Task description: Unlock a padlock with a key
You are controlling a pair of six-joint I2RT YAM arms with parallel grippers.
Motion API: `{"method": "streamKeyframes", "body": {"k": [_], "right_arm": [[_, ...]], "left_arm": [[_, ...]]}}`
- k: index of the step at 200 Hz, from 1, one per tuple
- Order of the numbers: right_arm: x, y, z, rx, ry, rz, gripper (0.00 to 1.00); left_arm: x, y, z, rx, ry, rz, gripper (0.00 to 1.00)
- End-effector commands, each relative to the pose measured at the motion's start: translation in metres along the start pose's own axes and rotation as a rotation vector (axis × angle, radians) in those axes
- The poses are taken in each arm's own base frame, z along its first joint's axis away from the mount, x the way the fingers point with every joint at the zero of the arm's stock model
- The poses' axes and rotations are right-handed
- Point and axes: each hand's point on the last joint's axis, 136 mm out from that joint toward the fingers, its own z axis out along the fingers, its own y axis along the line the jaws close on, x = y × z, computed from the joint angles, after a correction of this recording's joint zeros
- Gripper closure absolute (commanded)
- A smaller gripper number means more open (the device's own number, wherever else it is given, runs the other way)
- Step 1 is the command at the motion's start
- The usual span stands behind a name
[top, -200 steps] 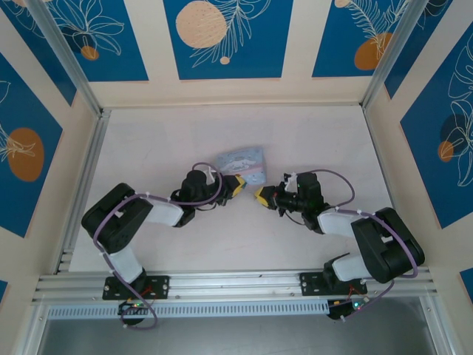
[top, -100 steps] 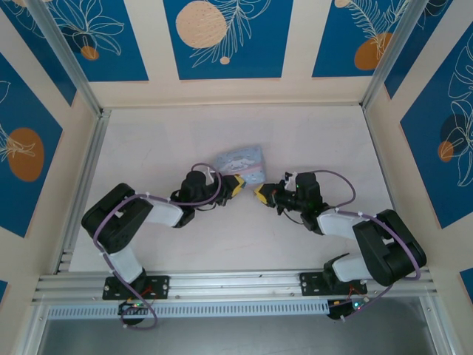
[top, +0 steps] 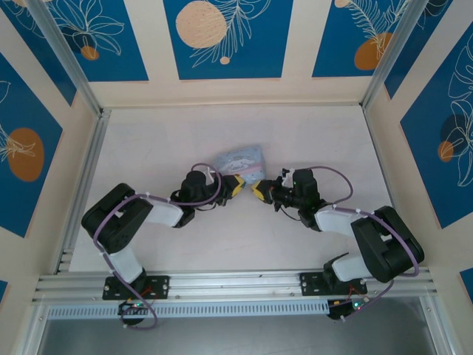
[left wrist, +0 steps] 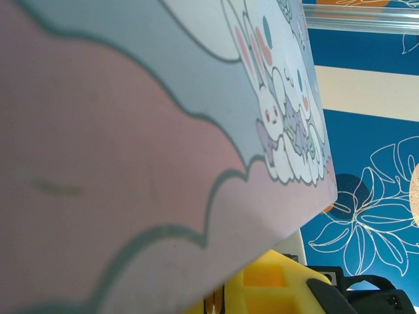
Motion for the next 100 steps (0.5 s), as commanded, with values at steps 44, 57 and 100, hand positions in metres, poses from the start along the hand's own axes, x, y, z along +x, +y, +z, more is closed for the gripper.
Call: {"method": "streamKeyframes", "body": {"k": [44,57,100], "right_arm": [[-0.0031,0.0064,0.005,-0.01,-0.014,0.001,1.0],[-0.0036,0.0065,0.0056,-0.011,-0.014,0.001,1.0],[-0.0034,0.0068,0.0076,-0.011,-0.011,0.003,1.0]], "left_arm": [[-0.0054,-0.0248,-0.0043,0.083,-0.026,0.015,1.0],[-0.0051,-0.0246,-0.0044,0.082,-0.024,0.015,1.0],[-0.0044,-0.0249,-0.0048,0.084,-0.023,0.016,1.0]]}}
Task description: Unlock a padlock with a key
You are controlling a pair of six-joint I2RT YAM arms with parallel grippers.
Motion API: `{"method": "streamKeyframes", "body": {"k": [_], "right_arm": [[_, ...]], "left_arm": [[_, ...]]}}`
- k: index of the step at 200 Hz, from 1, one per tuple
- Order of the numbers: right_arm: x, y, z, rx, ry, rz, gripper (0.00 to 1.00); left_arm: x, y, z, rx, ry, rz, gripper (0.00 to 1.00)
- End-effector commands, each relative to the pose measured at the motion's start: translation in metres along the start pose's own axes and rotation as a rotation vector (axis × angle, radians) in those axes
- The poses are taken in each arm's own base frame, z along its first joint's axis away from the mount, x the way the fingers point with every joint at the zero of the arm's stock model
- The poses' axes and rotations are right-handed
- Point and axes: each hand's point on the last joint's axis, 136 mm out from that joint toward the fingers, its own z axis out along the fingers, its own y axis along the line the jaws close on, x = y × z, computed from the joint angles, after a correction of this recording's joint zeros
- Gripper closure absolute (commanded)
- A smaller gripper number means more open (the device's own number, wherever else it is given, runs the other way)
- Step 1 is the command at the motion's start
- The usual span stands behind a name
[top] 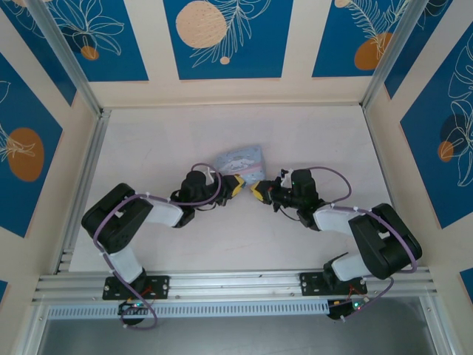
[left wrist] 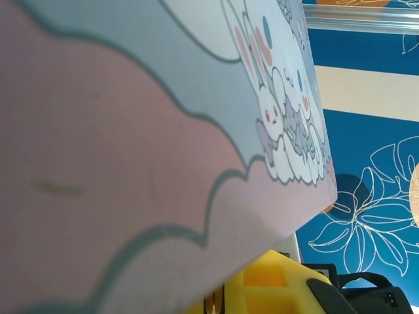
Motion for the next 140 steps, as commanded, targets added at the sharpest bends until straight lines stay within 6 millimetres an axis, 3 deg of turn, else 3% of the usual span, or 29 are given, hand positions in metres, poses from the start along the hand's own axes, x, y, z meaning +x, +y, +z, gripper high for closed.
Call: {"method": "streamKeyframes", "body": {"k": [1,140], "right_arm": [[-0.0031,0.0112,0.0037,-0.024,-0.012,-0.007,1.0],[-0.0064,0.0128,0.0083,-0.026,-0.015,-0.007,1.0]], "left_arm": [[-0.0041,-0.0248,-0.0048,0.084,-0.023,0.016,1.0],[-0.0029,-0.0267,-0.0061,0.089,-0.02,0.019,1.0]]}}
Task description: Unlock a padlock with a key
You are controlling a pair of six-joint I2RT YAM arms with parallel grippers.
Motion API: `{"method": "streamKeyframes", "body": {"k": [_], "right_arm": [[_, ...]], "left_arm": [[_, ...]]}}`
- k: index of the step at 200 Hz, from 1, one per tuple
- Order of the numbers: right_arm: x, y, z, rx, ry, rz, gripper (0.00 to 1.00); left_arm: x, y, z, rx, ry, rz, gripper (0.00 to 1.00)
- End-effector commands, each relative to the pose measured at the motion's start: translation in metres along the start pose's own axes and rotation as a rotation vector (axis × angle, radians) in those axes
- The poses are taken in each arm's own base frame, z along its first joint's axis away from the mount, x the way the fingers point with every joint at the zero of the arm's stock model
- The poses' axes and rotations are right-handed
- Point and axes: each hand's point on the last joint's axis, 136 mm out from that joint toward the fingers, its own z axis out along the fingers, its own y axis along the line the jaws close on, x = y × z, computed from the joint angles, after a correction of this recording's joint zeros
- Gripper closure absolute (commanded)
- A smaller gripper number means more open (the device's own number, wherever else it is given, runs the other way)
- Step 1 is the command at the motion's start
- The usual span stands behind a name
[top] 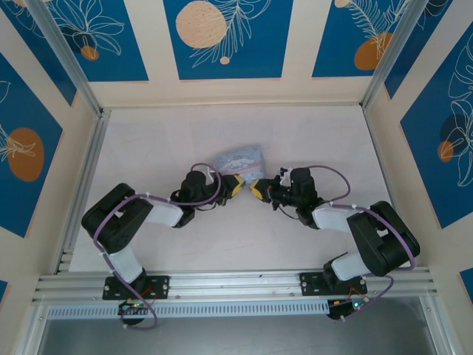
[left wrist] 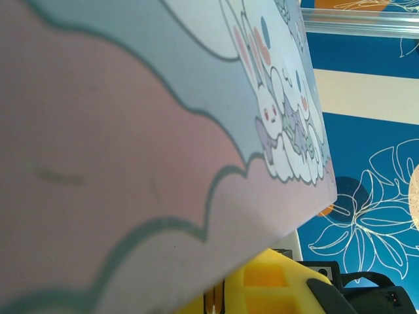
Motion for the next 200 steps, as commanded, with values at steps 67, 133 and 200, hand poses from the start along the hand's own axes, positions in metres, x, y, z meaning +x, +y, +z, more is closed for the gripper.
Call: {"method": "streamKeyframes", "body": {"k": [67,133,200], "right_arm": [[-0.007,0.007,0.009,-0.023,-0.025,0.017,1.0],[-0.004,0.016,0.021,-0.095,-0.001,0.037,1.0],[-0.018,0.008,0.017,-0.082,-0.01,0.015,1.0]], "left_arm": [[0.0,-0.029,-0.007,0.096,-0.009,0.02,1.0],[0.007,-0.034,-0.002,0.127,-0.01,0.008,1.0],[0.012,-0.049,0.0,0.182,-0.012,-0.034,1.0]]}}
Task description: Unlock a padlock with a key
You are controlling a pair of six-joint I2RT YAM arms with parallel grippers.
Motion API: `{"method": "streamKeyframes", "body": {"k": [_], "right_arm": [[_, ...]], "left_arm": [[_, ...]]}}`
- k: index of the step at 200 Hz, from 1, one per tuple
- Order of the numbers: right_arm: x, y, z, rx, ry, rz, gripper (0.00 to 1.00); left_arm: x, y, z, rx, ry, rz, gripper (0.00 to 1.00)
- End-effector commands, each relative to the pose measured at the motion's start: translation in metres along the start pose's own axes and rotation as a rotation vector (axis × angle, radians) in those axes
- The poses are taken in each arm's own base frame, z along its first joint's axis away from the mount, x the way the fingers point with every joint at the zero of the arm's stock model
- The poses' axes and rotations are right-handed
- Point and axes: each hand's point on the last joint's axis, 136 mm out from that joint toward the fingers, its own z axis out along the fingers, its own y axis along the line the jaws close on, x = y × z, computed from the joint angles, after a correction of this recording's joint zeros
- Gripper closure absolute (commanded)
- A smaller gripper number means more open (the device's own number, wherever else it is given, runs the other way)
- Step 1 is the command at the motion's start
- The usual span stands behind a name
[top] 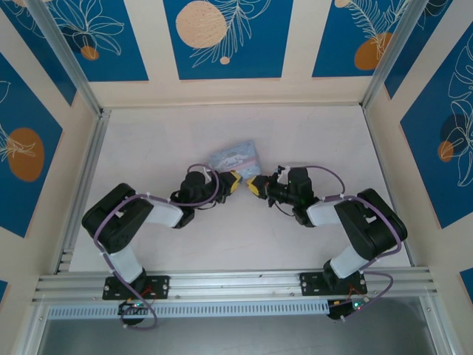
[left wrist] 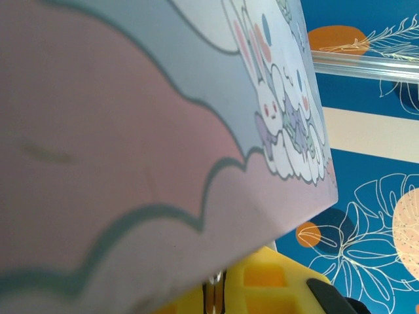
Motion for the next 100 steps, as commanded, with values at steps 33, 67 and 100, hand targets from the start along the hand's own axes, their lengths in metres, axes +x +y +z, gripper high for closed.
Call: {"method": "streamKeyframes", "body": {"k": [33,67,100], "right_arm": [[-0.016,-0.004,0.0,0.003,-0.003,-0.032,1.0],[-0.02,-0.005,0.002,0.0,0.008,-0.044,1.0],[-0.019,-0.001,0.007,-0.012,0.033,-0.062,1.0]], "left_arm": [[0.024,-0.044,-0.001,0.148,0.077,0.006,1.0],[0.025,-0.042,-0.003,0.141,0.078,0.004,1.0],[0.024,-0.038,-0.005,0.133,0.073,0.003,1.0]]}}
